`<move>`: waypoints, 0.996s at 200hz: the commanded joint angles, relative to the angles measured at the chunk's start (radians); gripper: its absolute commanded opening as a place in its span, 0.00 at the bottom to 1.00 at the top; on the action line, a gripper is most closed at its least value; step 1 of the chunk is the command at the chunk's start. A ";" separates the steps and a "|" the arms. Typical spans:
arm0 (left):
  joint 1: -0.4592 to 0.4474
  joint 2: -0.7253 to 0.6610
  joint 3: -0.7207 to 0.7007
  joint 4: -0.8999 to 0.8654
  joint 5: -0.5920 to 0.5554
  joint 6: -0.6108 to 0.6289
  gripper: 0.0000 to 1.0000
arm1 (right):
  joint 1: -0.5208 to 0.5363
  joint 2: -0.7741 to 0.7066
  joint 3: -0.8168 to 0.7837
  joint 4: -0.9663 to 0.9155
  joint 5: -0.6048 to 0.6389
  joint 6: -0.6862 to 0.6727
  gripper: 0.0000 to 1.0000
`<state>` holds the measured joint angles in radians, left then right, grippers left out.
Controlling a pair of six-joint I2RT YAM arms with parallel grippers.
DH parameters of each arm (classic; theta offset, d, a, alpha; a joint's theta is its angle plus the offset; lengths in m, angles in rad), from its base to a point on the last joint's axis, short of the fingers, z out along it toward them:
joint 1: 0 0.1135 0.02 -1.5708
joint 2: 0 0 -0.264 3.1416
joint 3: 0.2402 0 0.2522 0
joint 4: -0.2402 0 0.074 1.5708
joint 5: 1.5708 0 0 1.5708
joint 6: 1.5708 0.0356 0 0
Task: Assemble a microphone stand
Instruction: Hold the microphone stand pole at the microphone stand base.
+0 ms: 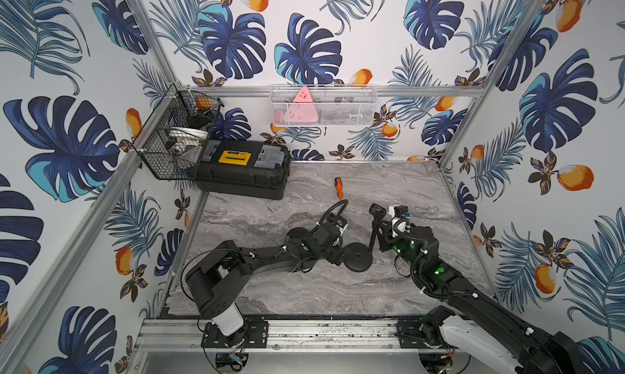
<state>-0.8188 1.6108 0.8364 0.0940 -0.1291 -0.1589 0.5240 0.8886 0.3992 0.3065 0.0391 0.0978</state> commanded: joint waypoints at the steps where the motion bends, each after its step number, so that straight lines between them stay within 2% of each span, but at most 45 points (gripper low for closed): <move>1: 0.004 -0.052 -0.047 0.097 0.073 0.012 0.90 | 0.023 -0.004 -0.042 0.184 -0.016 -0.109 0.15; 42: 0.004 -0.081 -0.097 0.188 0.126 0.037 0.90 | 0.048 -0.049 -0.151 0.366 -0.113 -0.165 0.18; 83: 0.003 -0.074 -0.115 0.245 0.181 0.052 0.89 | 0.055 -0.004 -0.193 0.515 -0.219 -0.151 0.16; 135: 0.000 -0.067 -0.143 0.328 0.248 0.061 0.90 | 0.060 -0.008 -0.249 0.594 -0.236 -0.163 0.17; 199: -0.005 -0.061 -0.154 0.351 0.229 0.069 0.89 | 0.060 0.078 -0.289 0.717 -0.231 -0.166 0.18</move>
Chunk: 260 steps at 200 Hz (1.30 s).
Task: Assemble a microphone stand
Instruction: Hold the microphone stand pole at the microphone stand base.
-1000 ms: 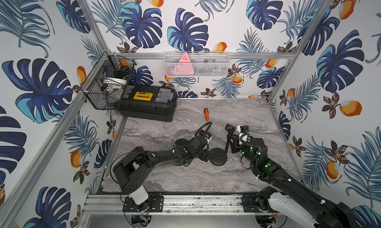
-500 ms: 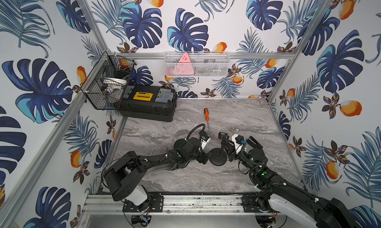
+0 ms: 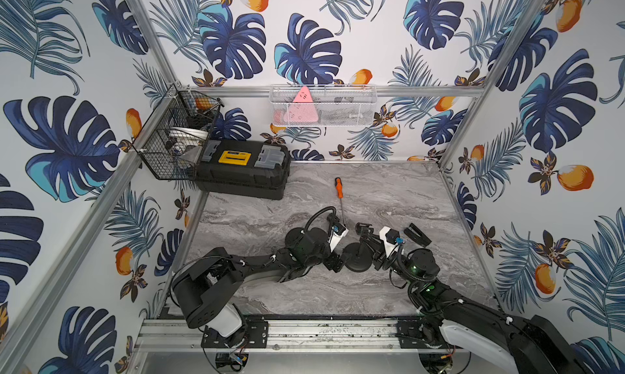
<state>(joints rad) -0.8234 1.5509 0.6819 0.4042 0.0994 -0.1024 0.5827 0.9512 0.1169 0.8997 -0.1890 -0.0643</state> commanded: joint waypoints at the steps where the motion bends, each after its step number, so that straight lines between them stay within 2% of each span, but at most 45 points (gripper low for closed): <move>1: 0.000 -0.001 0.001 0.041 0.000 0.013 0.89 | 0.002 0.016 -0.006 0.125 -0.002 -0.005 0.18; 126: -0.005 0.005 -0.004 0.052 -0.003 0.015 0.89 | 0.000 0.128 0.004 0.203 0.063 -0.030 0.17; 260: -0.006 0.011 -0.011 0.075 0.013 0.021 0.90 | 0.000 0.173 0.002 0.228 0.031 -0.019 0.17</move>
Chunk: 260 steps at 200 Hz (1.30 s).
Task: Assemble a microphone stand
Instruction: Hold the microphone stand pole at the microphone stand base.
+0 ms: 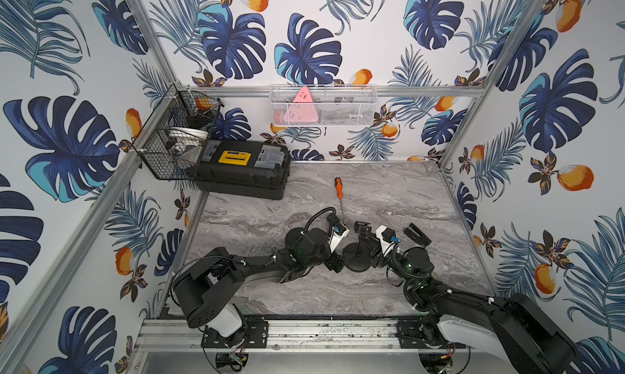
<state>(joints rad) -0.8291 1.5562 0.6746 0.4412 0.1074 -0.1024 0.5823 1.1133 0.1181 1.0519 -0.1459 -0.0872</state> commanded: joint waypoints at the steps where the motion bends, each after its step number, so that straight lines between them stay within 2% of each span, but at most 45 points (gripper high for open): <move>1: -0.002 0.005 -0.003 0.039 0.005 0.022 0.90 | 0.001 0.012 0.000 0.078 -0.012 0.004 0.18; 49: -0.005 -0.005 -0.014 0.056 -0.001 0.026 0.90 | 0.000 0.062 -0.015 0.163 -0.007 0.011 0.17; 116: -0.007 -0.008 -0.036 0.094 -0.008 0.048 0.89 | 0.000 0.013 -0.036 0.103 -0.002 0.018 0.17; 159: -0.028 0.003 -0.112 0.284 -0.032 0.132 0.90 | 0.001 -0.025 -0.027 0.010 -0.041 0.024 0.16; 180: -0.036 0.022 -0.108 0.306 -0.024 0.157 0.90 | 0.001 0.005 -0.041 0.064 -0.043 0.032 0.16; 220: -0.045 0.052 -0.105 0.356 -0.009 0.141 0.91 | 0.001 0.053 -0.028 0.112 -0.025 0.024 0.16; 260: -0.090 0.061 -0.084 0.385 -0.075 0.103 0.90 | 0.001 0.050 -0.020 0.111 -0.031 0.020 0.16</move>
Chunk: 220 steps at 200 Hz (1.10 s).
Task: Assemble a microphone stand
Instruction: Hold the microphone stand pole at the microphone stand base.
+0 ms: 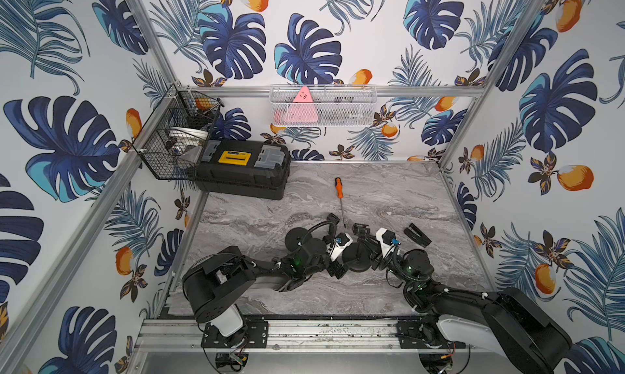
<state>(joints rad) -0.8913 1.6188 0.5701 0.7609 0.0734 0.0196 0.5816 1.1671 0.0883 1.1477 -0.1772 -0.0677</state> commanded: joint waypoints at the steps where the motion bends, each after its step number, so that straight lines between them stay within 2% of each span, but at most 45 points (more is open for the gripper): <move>1: -0.028 -0.002 0.020 0.066 -0.043 -0.020 0.90 | 0.001 -0.004 0.010 0.016 0.000 0.001 0.16; 57: -0.048 -0.055 0.009 0.051 -0.086 0.009 0.89 | 0.001 0.011 0.019 0.010 0.010 -0.018 0.16; 99: -0.049 -0.039 -0.002 0.069 -0.087 0.012 0.88 | 0.001 0.060 0.008 0.092 0.028 -0.024 0.16; 176: -0.049 -0.039 -0.003 0.063 -0.090 0.011 0.89 | 0.000 0.026 0.013 0.069 0.008 -0.038 0.16; 220: -0.049 -0.036 -0.004 0.064 -0.089 0.009 0.89 | 0.000 0.070 0.005 0.119 0.013 -0.034 0.16</move>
<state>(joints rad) -0.9413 1.5818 0.5652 0.7925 -0.0078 0.0238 0.5812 1.2152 0.0959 1.2022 -0.1665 -0.0978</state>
